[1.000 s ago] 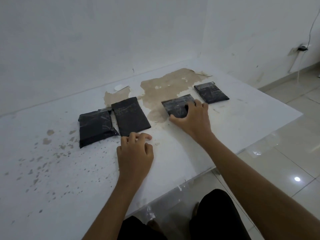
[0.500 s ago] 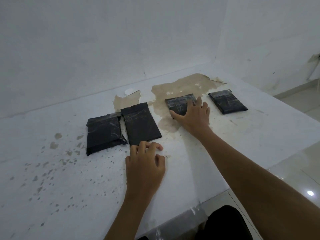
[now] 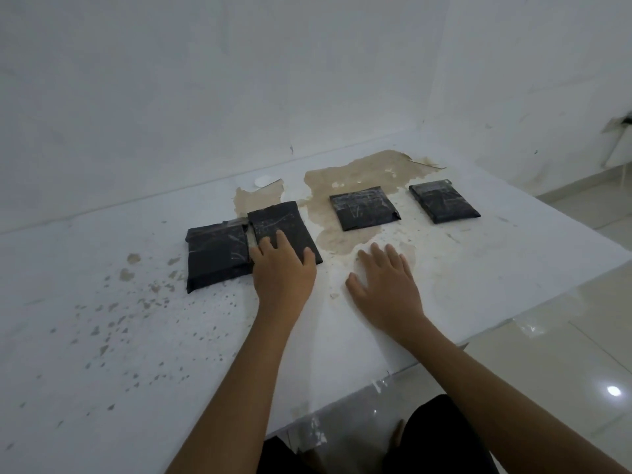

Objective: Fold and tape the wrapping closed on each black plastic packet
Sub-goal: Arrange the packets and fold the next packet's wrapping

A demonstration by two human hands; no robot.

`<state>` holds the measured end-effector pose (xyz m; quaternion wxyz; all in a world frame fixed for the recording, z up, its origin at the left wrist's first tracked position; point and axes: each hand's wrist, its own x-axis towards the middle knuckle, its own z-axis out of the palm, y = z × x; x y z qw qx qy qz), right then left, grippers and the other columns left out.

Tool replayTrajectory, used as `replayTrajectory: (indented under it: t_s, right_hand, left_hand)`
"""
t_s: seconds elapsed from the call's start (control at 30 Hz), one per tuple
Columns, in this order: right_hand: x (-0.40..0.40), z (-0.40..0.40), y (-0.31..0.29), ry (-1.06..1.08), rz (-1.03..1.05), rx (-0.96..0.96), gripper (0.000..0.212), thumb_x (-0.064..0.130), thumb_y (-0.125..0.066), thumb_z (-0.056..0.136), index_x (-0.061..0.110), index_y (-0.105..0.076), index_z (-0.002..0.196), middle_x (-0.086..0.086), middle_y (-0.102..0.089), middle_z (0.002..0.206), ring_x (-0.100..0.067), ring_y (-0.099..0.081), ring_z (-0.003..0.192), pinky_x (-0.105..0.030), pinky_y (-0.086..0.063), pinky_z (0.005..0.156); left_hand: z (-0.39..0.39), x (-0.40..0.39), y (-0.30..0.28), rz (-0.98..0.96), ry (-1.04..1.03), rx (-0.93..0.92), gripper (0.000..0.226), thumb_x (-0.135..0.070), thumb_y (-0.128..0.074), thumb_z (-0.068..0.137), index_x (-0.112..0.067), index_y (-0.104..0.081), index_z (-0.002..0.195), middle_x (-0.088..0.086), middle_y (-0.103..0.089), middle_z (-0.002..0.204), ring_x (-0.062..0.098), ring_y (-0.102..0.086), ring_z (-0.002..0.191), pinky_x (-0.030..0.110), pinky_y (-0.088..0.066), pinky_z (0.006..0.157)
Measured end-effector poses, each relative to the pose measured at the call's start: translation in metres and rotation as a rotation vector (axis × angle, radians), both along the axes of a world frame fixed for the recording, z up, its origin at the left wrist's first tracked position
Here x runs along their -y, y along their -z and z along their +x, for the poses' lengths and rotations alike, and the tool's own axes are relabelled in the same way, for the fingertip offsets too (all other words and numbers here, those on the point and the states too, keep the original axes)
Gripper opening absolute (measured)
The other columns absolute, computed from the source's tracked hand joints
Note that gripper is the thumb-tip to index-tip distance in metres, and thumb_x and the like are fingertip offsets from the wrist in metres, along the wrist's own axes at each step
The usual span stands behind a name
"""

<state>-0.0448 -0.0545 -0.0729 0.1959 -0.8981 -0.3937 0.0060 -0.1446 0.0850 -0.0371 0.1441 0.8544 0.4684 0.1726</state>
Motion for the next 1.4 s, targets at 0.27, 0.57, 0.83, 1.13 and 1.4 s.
replayTrajectory:
  t_s: [0.27,0.57,0.83,1.13,1.4]
  right_hand:
    - [0.000,-0.001,-0.003,0.016,0.015,0.017,0.056,0.046,-0.040,0.099,0.019,-0.041,0.149,-0.005,-0.032,0.160,-0.029,-0.017,0.152,-0.042,-0.010,0.124]
    - [0.000,0.000,-0.005,0.018,0.078,0.042,0.048,0.044,-0.043,0.096,0.019,-0.052,0.135,-0.004,-0.048,0.146,-0.026,-0.035,0.141,-0.041,-0.023,0.120]
    - [0.003,0.007,-0.029,0.119,0.486,-0.397,0.023,0.030,-0.052,0.102,0.015,-0.069,0.104,-0.004,-0.071,0.104,-0.017,-0.063,0.097,-0.024,-0.049,0.079]
    - [0.023,-0.005,-0.105,-0.051,0.919,-0.901,0.031,0.039,-0.051,0.103,0.016,-0.070,0.109,-0.011,-0.072,0.103,-0.028,-0.070,0.099,-0.043,-0.059,0.088]
    - [0.023,-0.023,-0.096,-0.009,0.930,-0.932,0.023,0.033,-0.050,0.104,0.020,-0.068,0.102,-0.013,-0.071,0.097,-0.029,-0.069,0.092,-0.047,-0.056,0.089]
  left_hand:
    - [0.015,-0.011,0.000,-0.090,-0.021,0.018,0.037,-0.045,-0.062,0.098,-0.019,-0.059,0.123,0.018,-0.042,0.146,0.042,-0.041,0.130,0.046,-0.049,0.099]
    - [0.026,-0.011,-0.038,-0.480,-0.102,0.416,0.105,-0.012,-0.089,0.078,-0.013,-0.018,0.155,0.013,-0.048,0.149,0.032,-0.049,0.136,0.032,-0.044,0.095]
    - [-0.001,0.009,-0.048,-0.835,0.163,0.794,0.045,-0.005,-0.081,0.083,-0.024,-0.063,0.120,0.001,-0.074,0.115,0.020,-0.072,0.098,0.030,-0.059,0.075]
    - [-0.018,0.061,-0.071,-0.898,0.330,0.722,0.015,-0.043,-0.065,0.097,-0.034,-0.069,0.107,-0.011,-0.077,0.098,0.001,-0.074,0.083,0.025,-0.060,0.067]
    - [-0.015,0.083,-0.070,-0.917,0.082,1.021,0.020,-0.041,-0.069,0.095,-0.024,-0.075,0.105,-0.004,-0.079,0.097,0.012,-0.074,0.094,0.033,-0.059,0.087]
